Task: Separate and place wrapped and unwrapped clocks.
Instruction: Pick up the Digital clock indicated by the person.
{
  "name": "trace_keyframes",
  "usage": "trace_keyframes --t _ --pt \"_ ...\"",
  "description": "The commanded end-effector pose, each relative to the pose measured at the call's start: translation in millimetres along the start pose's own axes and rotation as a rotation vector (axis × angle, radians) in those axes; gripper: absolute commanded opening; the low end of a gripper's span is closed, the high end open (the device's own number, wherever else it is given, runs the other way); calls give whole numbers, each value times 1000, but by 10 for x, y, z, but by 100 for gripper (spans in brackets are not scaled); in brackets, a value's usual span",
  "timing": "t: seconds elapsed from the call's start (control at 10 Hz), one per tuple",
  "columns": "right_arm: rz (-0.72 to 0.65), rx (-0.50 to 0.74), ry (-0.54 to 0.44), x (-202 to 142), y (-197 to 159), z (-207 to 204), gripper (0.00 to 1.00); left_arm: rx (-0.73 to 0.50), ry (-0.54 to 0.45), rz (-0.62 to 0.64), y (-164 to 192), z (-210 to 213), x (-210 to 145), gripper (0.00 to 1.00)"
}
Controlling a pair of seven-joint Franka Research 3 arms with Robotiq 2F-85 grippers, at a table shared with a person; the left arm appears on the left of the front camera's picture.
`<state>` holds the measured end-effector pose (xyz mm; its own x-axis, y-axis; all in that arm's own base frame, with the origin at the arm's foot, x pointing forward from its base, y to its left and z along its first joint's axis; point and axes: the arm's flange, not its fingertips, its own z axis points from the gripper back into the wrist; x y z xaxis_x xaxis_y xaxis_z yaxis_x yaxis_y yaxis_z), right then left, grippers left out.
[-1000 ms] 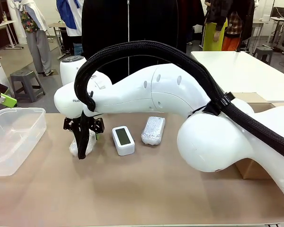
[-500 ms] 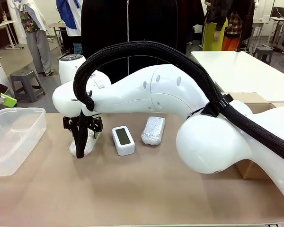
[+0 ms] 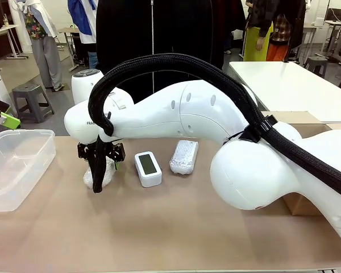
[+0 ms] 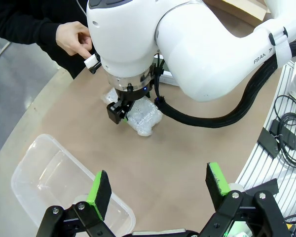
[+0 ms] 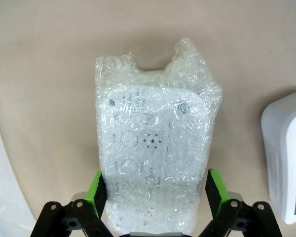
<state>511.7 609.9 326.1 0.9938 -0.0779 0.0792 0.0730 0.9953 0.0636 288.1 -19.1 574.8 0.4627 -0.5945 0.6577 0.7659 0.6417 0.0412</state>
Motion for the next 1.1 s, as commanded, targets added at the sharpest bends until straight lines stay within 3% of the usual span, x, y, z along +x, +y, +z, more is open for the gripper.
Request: trace_keyframes --t 0.0,0.2,0.3,0.4,0.5,0.6,0.7,0.8,0.9,1.0 --pt "9 -14 9 110 123 -19 100 -10 -11 -1 6 -1 -8 100" --pt "4 -9 -18 87 127 -4 100 -10 -11 -1 6 -1 -8 100" --pt "-8 -28 -11 104 129 -8 82 -10 -11 -1 6 -1 -8 100" --pt "3 -26 -7 97 133 -13 82 -10 -11 -1 6 -1 -8 100" --pt "7 -21 -6 97 144 -13 64 -10 -11 -1 6 -1 -8 100" --pt "8 -21 -7 95 145 -11 76 -10 -11 -1 6 -1 -8 100" --pt "11 -24 -8 96 146 -9 45 -10 -11 -1 6 -1 -8 100" --pt "12 -23 -11 97 146 -2 57 -10 -11 -1 6 -1 -8 100" --pt "23 -15 -17 93 145 19 25 -10 -11 -1 6 -1 -8 100" --pt "19 -9 -25 88 132 88 25 -10 -11 -1 6 -1 -8 100"
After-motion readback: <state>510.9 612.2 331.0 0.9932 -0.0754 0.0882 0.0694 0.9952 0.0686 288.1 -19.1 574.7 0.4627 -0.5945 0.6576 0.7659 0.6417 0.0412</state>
